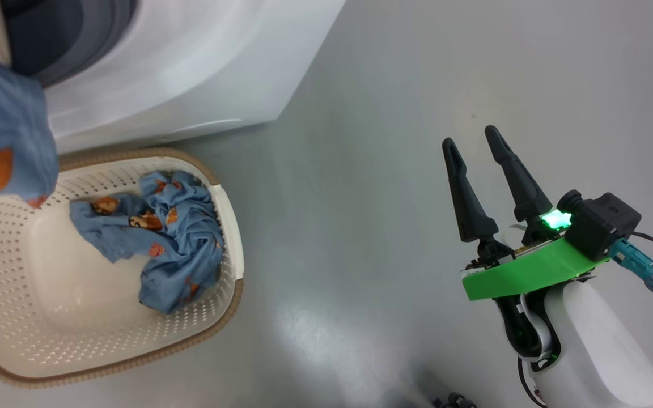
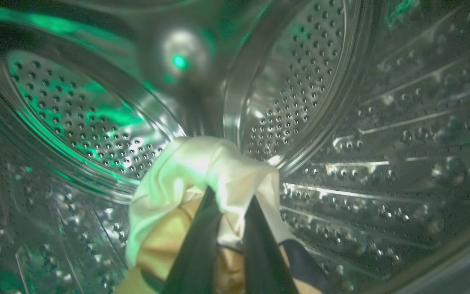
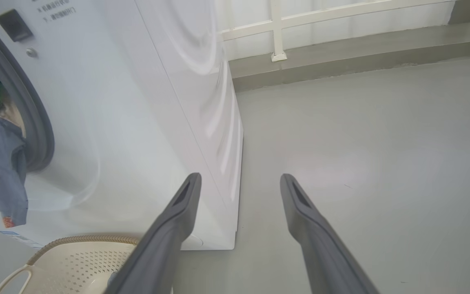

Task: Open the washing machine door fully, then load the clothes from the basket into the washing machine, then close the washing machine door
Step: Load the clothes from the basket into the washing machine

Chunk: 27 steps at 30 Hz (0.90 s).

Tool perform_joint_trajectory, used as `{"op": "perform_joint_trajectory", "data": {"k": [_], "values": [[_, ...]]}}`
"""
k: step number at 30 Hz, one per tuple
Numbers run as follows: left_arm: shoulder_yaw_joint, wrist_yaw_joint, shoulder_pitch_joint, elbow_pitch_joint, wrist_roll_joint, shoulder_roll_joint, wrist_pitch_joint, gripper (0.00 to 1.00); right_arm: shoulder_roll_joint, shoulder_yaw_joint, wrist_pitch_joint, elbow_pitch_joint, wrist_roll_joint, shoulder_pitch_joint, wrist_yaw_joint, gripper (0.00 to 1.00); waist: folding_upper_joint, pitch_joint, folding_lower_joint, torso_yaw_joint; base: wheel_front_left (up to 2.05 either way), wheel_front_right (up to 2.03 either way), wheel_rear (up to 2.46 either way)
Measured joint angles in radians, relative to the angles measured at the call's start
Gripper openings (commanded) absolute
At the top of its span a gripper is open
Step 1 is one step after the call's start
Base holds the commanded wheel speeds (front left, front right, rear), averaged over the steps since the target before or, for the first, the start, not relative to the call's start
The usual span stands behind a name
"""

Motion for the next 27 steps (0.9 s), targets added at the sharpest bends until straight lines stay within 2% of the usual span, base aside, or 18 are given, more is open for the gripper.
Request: {"op": "perform_joint_trajectory", "data": {"k": [7, 11, 14, 21, 23, 24, 26, 27], "values": [[0.042, 0.027, -0.008, -0.253, 0.034, 0.023, -0.008, 0.0, 0.01, 0.002, 0.0, -0.005, 0.0, -0.017, 0.0, 1.0, 0.0, 0.038, 0.0, -0.011, 0.0, 0.0, 0.0], [0.078, 0.035, 0.015, -0.339, 0.053, 0.03, -0.008, 0.0, 0.012, 0.002, 0.0, -0.005, 0.001, -0.021, 0.0, 1.0, 0.0, 0.054, 0.0, -0.014, 0.0, 0.0, 0.0], [0.085, 0.035, 0.052, -0.321, 0.067, 0.029, -0.008, 0.0, 0.014, 0.002, 0.0, -0.006, 0.001, -0.035, 0.0, 1.0, 0.0, 0.058, 0.0, -0.014, 0.0, 0.0, 0.0], [0.075, 0.025, 0.08, -0.163, 0.081, 0.025, -0.008, 0.01, 0.016, 0.005, 0.0, -0.006, 0.001, -0.036, 0.0, 1.0, 0.0, 0.051, -0.0001, -0.009, 0.0, 0.0, 0.0], [0.057, 0.017, 0.071, -0.093, 0.086, 0.024, -0.005, 0.36, 0.017, 0.005, 0.0, -0.006, 0.002, -0.036, 0.0, 1.0, 0.0, 0.048, 0.0, -0.007, 0.0, 0.0, 0.0], [0.044, 0.017, 0.064, -0.063, 0.091, 0.023, 0.002, 0.48, 0.017, 0.005, 0.0, -0.006, 0.001, -0.036, 0.0, 1.0, 0.0, 0.046, -0.0001, -0.006, 0.0, 0.0, 0.0], [0.036, 0.01, 0.043, -0.011, 0.094, 0.022, 0.019, 0.99, 0.017, 0.005, 0.0, -0.006, 0.002, -0.036, 0.0, 1.0, 0.0, 0.043, -0.0001, -0.004, 0.0, 0.0, 0.0], [0.029, 0.008, 0.029, 0.012, 0.095, 0.021, 0.033, 1.0, 0.017, 0.005, 0.0, -0.006, 0.002, -0.036, 0.0, 1.0, 0.0, 0.041, -0.0001, -0.003, 0.0, 0.0, 0.0]]}}
